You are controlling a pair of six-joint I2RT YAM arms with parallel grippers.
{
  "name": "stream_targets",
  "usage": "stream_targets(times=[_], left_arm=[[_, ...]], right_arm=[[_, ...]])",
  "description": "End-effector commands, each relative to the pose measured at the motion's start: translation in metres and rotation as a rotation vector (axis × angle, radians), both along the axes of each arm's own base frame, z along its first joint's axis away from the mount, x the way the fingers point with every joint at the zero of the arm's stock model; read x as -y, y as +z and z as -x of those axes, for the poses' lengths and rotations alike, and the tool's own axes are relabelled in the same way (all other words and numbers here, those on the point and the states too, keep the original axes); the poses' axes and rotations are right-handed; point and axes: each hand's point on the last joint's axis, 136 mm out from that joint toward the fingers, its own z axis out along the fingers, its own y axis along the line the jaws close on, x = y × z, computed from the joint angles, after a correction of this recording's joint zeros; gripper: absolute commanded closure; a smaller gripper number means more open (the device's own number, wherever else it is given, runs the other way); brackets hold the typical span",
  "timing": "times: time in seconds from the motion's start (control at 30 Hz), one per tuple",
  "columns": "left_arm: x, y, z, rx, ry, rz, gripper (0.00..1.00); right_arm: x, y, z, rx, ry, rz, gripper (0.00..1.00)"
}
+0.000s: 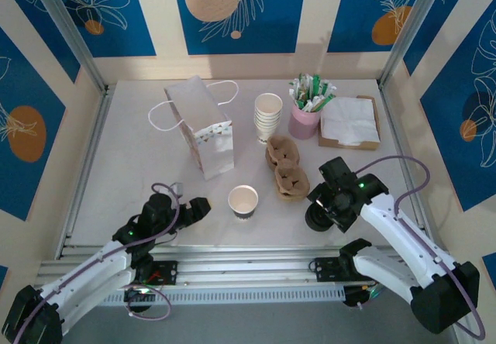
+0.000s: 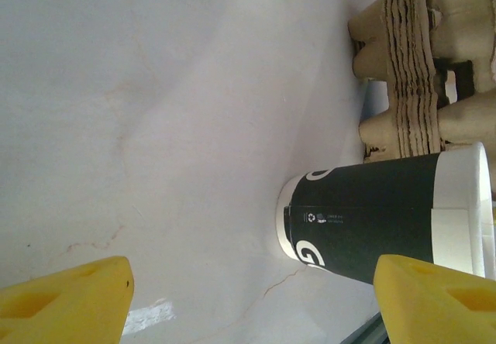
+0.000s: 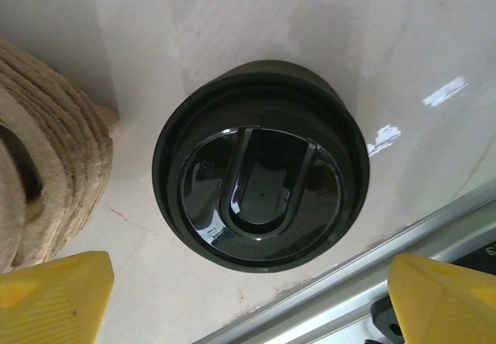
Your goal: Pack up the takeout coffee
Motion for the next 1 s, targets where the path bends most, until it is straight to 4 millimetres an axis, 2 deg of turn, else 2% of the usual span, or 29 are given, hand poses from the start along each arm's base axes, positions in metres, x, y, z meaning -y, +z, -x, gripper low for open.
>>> stream_targets(times=[0.0, 0.37, 0.5, 0.7, 0.97], left_arm=[[0.001, -0.003, -0.001, -0.007, 0.023, 0.022, 0.19], [0.003, -0.003, -0.003, -0.014, 0.028, 0.031, 0.22], [0.004, -0.003, -0.004, -0.018, 0.026, 0.031, 0.22], [0.006, -0.001, -0.004, -0.018, 0.016, 0.029, 0.23], [0.007, 0.0, -0.003, -0.016, -0.004, 0.01, 0.23]], right_arm=[[-0.007, -0.008, 0.002, -0.014, 0.018, -0.063, 0.08], [-0.002, -0.019, -0.005, 0.01, 0.019, -0.06, 0.12], [0.005, -0.023, -0.001, -0.007, 0.003, -0.029, 0.12], [0.005, -0.026, -0.001, -0.003, -0.002, -0.032, 0.21], [0.007, -0.027, -0.002, 0.0, 0.003, -0.023, 0.22]])
